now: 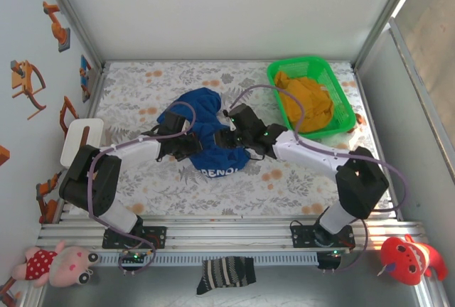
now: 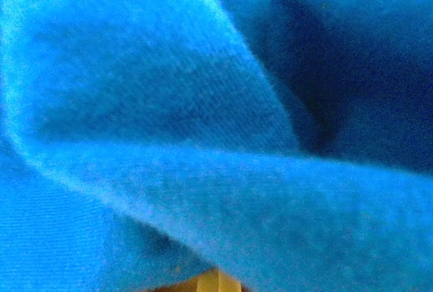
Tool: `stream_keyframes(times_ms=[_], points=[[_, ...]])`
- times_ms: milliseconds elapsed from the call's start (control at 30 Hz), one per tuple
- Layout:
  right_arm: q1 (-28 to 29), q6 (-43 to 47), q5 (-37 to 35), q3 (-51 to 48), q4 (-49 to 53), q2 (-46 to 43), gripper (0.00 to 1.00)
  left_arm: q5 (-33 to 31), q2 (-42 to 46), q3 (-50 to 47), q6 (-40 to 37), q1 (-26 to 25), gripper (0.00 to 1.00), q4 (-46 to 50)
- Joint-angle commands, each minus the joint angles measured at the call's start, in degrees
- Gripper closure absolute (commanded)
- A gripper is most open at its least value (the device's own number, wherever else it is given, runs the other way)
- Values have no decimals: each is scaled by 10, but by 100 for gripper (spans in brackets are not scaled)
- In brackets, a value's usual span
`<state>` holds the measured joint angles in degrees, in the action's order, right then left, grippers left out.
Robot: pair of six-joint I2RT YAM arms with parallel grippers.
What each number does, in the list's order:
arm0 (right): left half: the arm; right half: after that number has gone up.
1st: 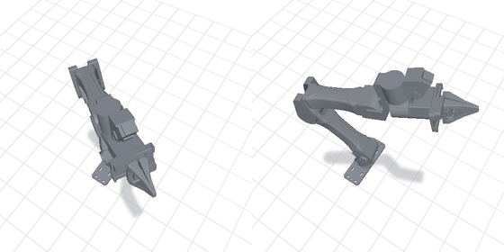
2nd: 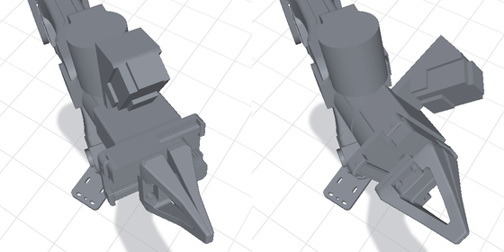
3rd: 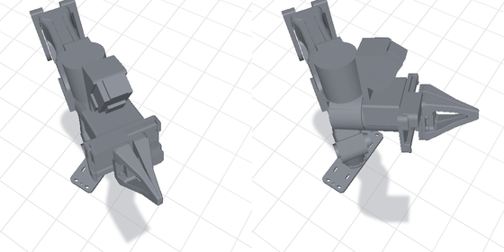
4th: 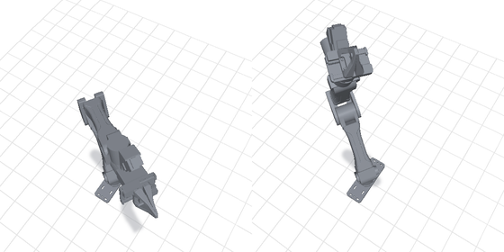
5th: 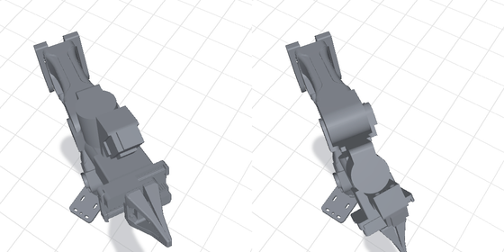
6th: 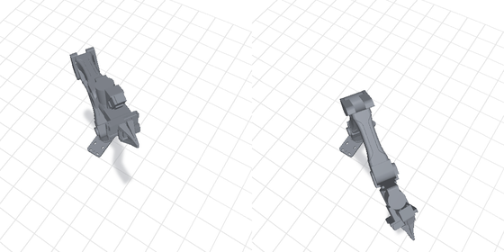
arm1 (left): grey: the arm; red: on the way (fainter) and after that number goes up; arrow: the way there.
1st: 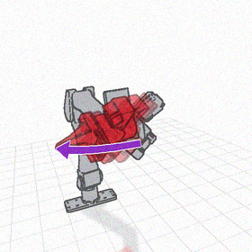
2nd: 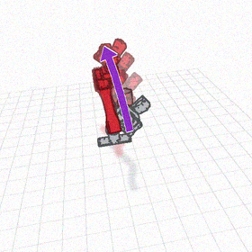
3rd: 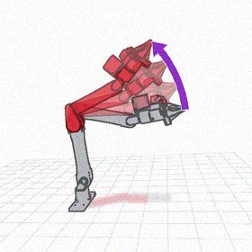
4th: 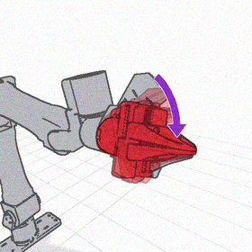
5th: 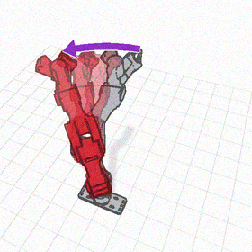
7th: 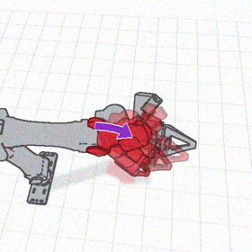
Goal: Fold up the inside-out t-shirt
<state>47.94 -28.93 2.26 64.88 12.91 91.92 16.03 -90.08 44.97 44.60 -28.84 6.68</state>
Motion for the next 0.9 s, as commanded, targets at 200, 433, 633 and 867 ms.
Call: stream_keyframes(times_ms=[200, 433, 633, 867], points=[[19, 30, 2, 90, 63, 128, 58, -9, 33, 20, -20, -1, 100, 37], [-13, 13, -34, 68, 56, 106, 100, -29, 81, 41, -28, 2, 100, 75], [-36, 15, 58, 77, 44, -8, 100, -51, 100, 39, -43, 26, 100, 91], [-37, -15, 211, 56, -60, -78, 100, -31, 60, 46, -78, 42, 99, 79]])
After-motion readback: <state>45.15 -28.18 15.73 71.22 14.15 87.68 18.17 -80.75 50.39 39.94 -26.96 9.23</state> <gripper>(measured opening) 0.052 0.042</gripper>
